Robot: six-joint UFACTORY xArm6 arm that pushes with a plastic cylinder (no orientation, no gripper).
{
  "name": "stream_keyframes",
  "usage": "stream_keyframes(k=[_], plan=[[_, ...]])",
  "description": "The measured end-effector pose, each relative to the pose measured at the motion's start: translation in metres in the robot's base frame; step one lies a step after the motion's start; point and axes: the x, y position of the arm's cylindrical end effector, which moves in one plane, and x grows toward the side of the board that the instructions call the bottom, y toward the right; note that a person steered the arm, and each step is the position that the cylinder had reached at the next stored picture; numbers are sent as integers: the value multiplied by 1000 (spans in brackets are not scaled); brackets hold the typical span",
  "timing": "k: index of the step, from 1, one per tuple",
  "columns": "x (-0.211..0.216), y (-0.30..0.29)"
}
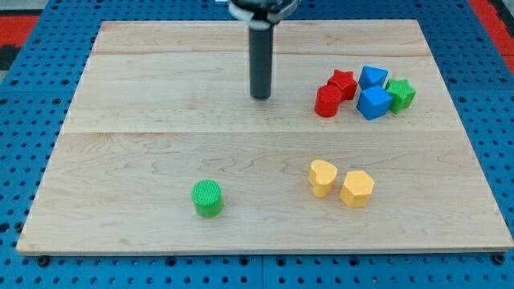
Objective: Move the yellow blocks into the red circle
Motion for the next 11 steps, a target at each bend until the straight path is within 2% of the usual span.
stream_keyframes(k=[1, 2, 3, 4, 5, 6, 8, 9, 10, 11], plan=[[71, 60], [72, 185], [134, 228], [204, 203], [164, 123], [127, 78], [81, 65], [89, 38], [39, 14], [11, 22]])
